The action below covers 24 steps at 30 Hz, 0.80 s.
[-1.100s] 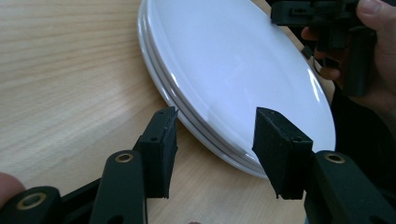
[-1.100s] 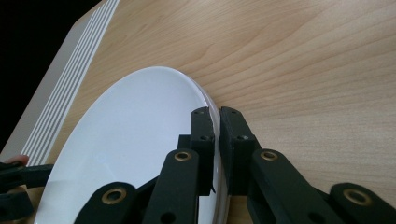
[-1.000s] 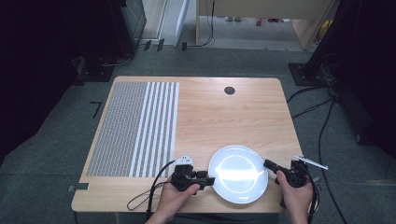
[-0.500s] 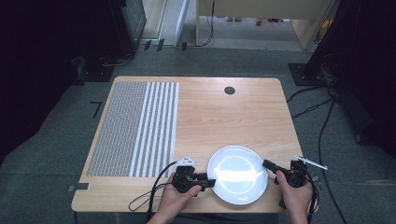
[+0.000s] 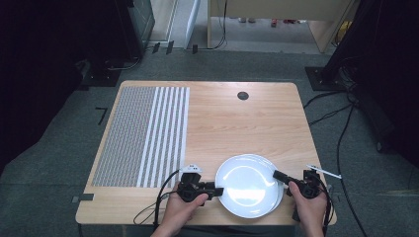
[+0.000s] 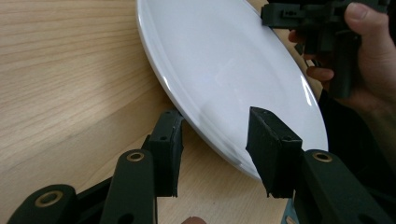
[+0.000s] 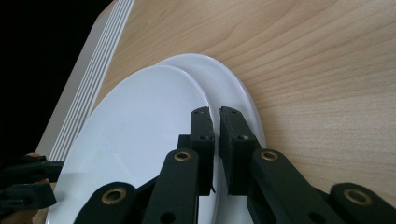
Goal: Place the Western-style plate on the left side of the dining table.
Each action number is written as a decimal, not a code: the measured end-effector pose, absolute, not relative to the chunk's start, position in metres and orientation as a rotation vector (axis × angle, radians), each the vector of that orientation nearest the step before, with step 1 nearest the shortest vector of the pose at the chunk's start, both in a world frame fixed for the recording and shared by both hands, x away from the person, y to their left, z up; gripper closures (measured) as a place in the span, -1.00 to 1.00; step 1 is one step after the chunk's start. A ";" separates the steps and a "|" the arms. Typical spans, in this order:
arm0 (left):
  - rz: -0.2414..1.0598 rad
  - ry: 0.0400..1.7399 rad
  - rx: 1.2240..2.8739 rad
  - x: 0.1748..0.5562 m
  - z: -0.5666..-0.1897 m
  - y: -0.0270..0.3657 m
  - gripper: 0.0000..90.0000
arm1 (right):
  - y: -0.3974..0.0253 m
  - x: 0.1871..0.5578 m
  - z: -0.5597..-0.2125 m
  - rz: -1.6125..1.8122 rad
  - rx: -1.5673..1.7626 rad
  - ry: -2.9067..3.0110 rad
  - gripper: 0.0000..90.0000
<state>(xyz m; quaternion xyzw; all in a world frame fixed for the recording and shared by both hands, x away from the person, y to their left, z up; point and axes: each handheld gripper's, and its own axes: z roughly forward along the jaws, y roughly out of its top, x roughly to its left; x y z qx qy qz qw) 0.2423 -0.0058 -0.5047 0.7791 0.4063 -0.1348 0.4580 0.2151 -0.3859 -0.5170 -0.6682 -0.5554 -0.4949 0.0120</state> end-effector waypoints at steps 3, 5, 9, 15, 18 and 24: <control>-0.329 1.024 1.927 0.241 -0.505 0.000 0.28 | -0.385 0.215 -0.518 -1.546 -2.080 -1.720 0.89; -0.348 1.026 1.919 0.242 -0.506 0.001 0.28 | -0.386 0.215 -0.519 -1.552 -2.077 -1.709 0.89; -0.356 1.020 1.919 0.241 -0.505 0.001 0.41 | -0.386 0.216 -0.521 -1.549 -2.072 -1.680 0.89; -0.333 1.028 1.925 0.241 -0.503 0.001 0.49 | -0.382 0.217 -0.526 -1.557 -2.072 -1.640 0.91; -0.313 1.037 1.931 0.240 -0.503 0.001 0.51 | -0.380 0.217 -0.526 -1.569 -2.072 -1.619 0.94; -0.345 1.044 1.919 0.240 -0.505 0.000 0.52 | -0.378 0.217 -0.528 -1.575 -2.063 -1.585 0.95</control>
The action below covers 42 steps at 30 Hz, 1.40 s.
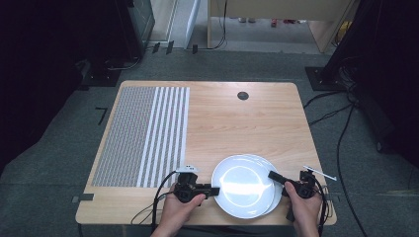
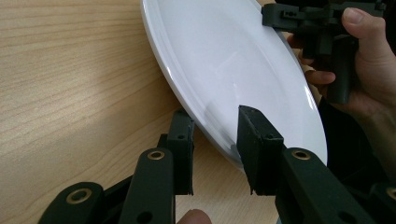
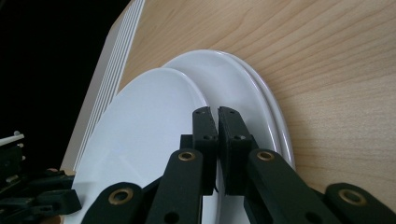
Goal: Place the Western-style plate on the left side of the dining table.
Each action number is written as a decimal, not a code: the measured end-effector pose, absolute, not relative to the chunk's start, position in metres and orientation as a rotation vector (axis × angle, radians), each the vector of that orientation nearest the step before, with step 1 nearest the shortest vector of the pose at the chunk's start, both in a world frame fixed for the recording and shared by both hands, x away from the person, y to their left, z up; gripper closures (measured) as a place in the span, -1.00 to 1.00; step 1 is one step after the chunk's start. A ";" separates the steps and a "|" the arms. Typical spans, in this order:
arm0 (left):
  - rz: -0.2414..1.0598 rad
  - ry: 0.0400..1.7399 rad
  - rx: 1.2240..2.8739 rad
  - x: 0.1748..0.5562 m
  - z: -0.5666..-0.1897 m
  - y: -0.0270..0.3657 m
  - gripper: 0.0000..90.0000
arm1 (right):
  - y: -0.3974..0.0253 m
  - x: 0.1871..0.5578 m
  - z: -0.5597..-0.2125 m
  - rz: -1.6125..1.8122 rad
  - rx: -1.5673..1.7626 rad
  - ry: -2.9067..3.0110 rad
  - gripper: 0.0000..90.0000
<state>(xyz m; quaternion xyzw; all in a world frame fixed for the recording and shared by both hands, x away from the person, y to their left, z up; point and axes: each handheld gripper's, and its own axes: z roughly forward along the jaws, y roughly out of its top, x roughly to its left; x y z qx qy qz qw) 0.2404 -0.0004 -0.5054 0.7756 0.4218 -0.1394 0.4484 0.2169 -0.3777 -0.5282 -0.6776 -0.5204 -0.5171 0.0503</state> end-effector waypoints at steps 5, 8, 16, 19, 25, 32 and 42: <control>-0.335 1.045 1.923 0.242 -0.504 0.002 0.52 | -0.380 0.216 -0.527 -1.587 -2.048 -1.551 0.96; -0.338 1.034 1.932 0.244 -0.504 0.003 0.51 | -0.381 0.216 -0.528 -1.590 -2.057 -1.562 0.96; -0.365 1.038 1.922 0.246 -0.505 0.004 0.53 | -0.382 0.216 -0.528 -1.581 -2.060 -1.526 0.95; -0.365 1.036 1.926 0.246 -0.505 0.004 0.53 | -0.381 0.217 -0.529 -1.581 -2.072 -1.542 0.93; -0.381 1.043 1.913 0.247 -0.506 0.004 0.54 | -0.375 0.218 -0.531 -1.555 -2.064 -1.565 0.88; -0.392 1.056 1.896 0.247 -0.507 0.006 0.58 | -0.377 0.217 -0.530 -1.596 -2.051 -1.505 0.93; -0.378 1.070 1.855 0.249 -0.500 0.014 0.59 | -0.371 0.216 -0.522 -1.661 -2.052 -1.443 0.95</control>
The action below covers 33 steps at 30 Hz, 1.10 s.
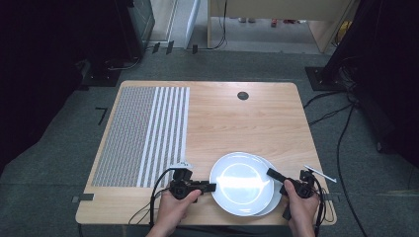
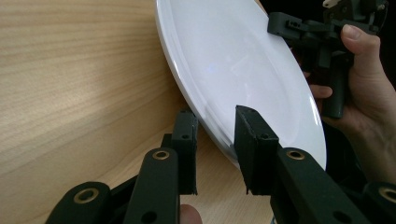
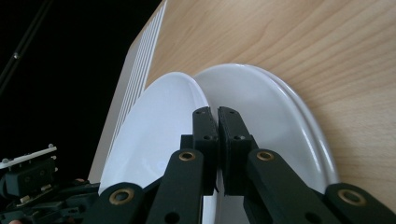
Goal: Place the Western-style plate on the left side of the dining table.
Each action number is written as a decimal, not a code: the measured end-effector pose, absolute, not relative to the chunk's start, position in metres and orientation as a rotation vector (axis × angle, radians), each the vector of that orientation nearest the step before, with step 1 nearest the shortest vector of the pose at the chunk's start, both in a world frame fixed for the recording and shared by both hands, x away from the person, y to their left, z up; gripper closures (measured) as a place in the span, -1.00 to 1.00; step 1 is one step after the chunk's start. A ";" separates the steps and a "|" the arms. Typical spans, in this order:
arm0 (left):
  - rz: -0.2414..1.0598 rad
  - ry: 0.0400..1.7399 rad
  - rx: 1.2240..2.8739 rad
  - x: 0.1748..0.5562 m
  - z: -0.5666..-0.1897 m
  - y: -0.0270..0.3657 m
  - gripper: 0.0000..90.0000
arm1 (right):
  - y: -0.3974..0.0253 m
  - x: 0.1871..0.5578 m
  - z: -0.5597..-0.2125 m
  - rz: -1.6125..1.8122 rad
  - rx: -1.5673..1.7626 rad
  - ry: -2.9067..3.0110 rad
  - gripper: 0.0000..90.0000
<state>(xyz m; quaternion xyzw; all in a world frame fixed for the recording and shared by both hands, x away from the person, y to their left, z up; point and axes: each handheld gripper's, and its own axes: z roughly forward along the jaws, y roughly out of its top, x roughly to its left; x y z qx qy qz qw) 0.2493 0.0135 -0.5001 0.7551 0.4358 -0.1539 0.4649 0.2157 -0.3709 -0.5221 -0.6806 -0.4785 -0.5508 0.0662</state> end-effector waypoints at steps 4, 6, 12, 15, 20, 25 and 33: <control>-0.361 1.065 1.845 0.251 -0.494 0.018 0.59 | -0.368 0.217 -0.517 -1.681 -2.043 -1.438 0.96; -0.338 1.065 1.827 0.254 -0.487 0.024 0.59 | -0.363 0.220 -0.509 -1.702 -2.030 -1.435 0.97; -0.283 1.072 1.792 0.259 -0.472 0.038 0.60 | -0.347 0.235 -0.493 -1.748 -1.982 -1.420 0.97; -0.261 1.089 1.760 0.263 -0.465 0.051 0.60 | -0.339 0.243 -0.487 -1.766 -1.967 -1.425 0.97; -0.209 1.128 1.695 0.273 -0.454 0.083 0.62 | -0.310 0.269 -0.473 -1.795 -1.900 -1.399 0.97; -0.167 1.170 1.645 0.281 -0.447 0.109 0.63 | -0.282 0.294 -0.467 -1.790 -1.856 -1.381 0.97; -0.119 1.248 1.575 0.291 -0.446 0.152 0.64 | -0.231 0.328 -0.466 -1.785 -1.816 -1.351 0.97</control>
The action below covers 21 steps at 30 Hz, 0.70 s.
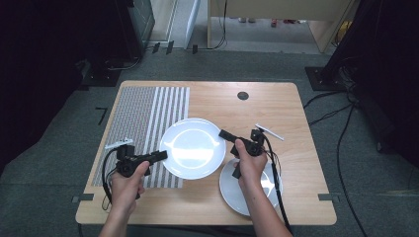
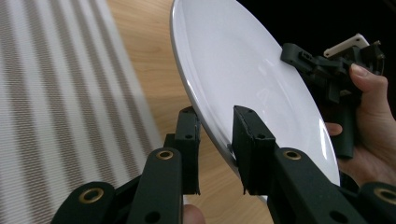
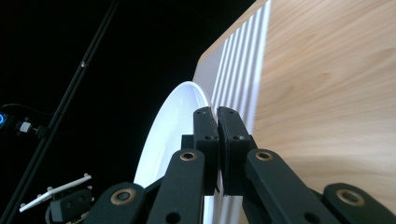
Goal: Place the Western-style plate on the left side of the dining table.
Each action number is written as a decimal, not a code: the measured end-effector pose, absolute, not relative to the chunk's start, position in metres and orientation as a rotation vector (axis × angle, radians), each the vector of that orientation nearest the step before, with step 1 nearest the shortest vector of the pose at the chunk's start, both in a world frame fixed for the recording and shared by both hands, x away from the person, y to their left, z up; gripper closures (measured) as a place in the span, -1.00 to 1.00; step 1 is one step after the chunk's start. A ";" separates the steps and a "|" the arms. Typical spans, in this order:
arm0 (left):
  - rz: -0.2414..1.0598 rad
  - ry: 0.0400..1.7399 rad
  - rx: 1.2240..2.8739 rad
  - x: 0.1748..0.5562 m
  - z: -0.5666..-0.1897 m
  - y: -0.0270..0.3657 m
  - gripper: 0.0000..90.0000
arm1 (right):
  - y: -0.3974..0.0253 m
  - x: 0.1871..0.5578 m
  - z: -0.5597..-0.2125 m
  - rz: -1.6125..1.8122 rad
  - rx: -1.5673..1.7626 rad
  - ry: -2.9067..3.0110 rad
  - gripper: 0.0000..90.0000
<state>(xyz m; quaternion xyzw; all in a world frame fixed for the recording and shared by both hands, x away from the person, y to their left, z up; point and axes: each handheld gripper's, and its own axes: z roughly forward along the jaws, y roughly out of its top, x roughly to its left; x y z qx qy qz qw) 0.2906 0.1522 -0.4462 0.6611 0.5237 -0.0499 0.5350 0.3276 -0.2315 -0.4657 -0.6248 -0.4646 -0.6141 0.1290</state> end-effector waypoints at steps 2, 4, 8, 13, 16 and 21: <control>-0.106 1.267 1.561 0.293 -0.447 0.164 0.64 | -0.222 0.332 -0.467 -1.784 -1.810 -1.350 0.97; -0.098 1.282 1.558 0.294 -0.448 0.169 0.64 | -0.215 0.335 -0.468 -1.780 -1.811 -1.341 0.97; -0.072 1.350 1.508 0.299 -0.457 0.196 0.65 | -0.181 0.352 -0.477 -1.756 -1.814 -1.347 0.97; -0.035 1.416 1.489 0.306 -0.466 0.217 0.65 | -0.153 0.369 -0.492 -1.725 -1.812 -1.369 0.97; -0.025 1.445 1.485 0.311 -0.470 0.223 0.65 | -0.143 0.376 -0.501 -1.687 -1.827 -1.361 0.97; -0.017 1.500 1.492 0.328 -0.487 0.236 0.66 | -0.125 0.387 -0.519 -1.639 -1.872 -1.362 0.97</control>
